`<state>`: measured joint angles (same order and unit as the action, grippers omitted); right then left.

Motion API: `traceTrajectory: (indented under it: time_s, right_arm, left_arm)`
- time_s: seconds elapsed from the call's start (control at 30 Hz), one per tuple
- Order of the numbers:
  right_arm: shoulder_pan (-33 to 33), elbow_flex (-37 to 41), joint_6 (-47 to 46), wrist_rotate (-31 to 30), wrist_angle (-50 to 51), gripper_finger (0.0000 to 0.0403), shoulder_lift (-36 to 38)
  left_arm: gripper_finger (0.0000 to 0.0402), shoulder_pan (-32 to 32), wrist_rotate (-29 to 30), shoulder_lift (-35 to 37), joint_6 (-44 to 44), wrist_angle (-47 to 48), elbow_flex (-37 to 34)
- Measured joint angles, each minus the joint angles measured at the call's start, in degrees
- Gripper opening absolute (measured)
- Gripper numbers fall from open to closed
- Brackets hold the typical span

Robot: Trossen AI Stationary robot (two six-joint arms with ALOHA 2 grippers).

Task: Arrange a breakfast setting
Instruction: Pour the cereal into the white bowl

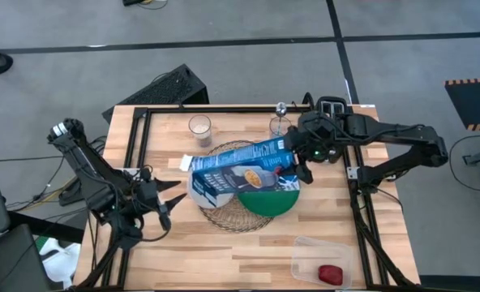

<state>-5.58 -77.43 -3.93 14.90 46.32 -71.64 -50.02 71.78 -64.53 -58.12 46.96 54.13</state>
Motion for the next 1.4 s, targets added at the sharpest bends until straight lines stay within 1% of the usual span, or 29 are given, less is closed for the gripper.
traceTrajectory:
  time_s: [0.27,0.47,0.63,0.73,0.8,0.9,0.93,1.03,1.1,1.17,1.3,1.33,1.4]
  right_arm:
    - [-0.22,0.0,0.3,-0.23,-0.01,0.0319,-0.66]
    - [-0.2,0.0,0.41,-0.01,0.12,0.0319,-0.66]
    - [-0.14,0.0,0.79,-0.02,0.18,0.0319,-0.66]
    - [-0.13,0.0,0.98,0.0,0.0,0.0319,-0.66]
    - [-0.13,0.0,1.05,0.0,-0.12,0.0319,-0.66]
    - [-0.13,0.0,1.03,-0.01,0.0,0.0319,-0.66]
    - [-0.13,0.0,1.02,-0.02,0.0,0.0319,-0.66]
    - [-0.13,0.0,1.01,-0.02,-0.12,0.0318,-0.66]
    - [-0.12,0.0,1.01,-0.02,-0.06,0.0318,-0.66]
    - [-0.05,0.0,1.05,0.0,-0.1,0.0318,-0.66]
    - [-0.05,0.0,1.37,0.0,-0.68,0.0318,-0.66]
    - [-0.05,0.0,1.41,0.0,-0.91,0.0318,-0.66]
    - [-0.07,0.0,1.41,-0.01,-1.15,0.0318,-0.66]
  left_arm:
    - [0.019,6.82,-8.97,-0.41,0.41,0.93,0.0]
    - [0.019,11.09,-12.56,-0.37,0.5,3.35,0.02]
    - [0.019,12.39,-17.46,-0.37,5.25,1.48,0.02]
    - [0.019,12.29,-18.09,-0.37,8.87,-1.72,0.02]
    - [0.019,12.09,-18.34,-0.31,11.59,-5.69,-0.82]
    - [0.019,12.11,-20.14,-0.28,16.35,-13.61,-4.78]
    - [0.019,12.12,-19.87,-0.31,17.16,-16.16,-6.36]
    - [0.019,12.66,-15.87,-0.24,19.04,-23.26,-10.58]
    - [0.019,13.3,-15.84,0.66,20.98,-27.13,-12.85]
    - [0.019,14.6,-17.58,1.67,24.04,-33.4,-15.04]
    - [0.019,17.79,-24.18,2.4,33.58,-47.91,-19.59]
    - [0.019,18.61,-24.67,2.58,35.85,-51.55,-20.42]
    - [0.019,20.3,-24.6,2.75,38.84,-55.01,-21.18]
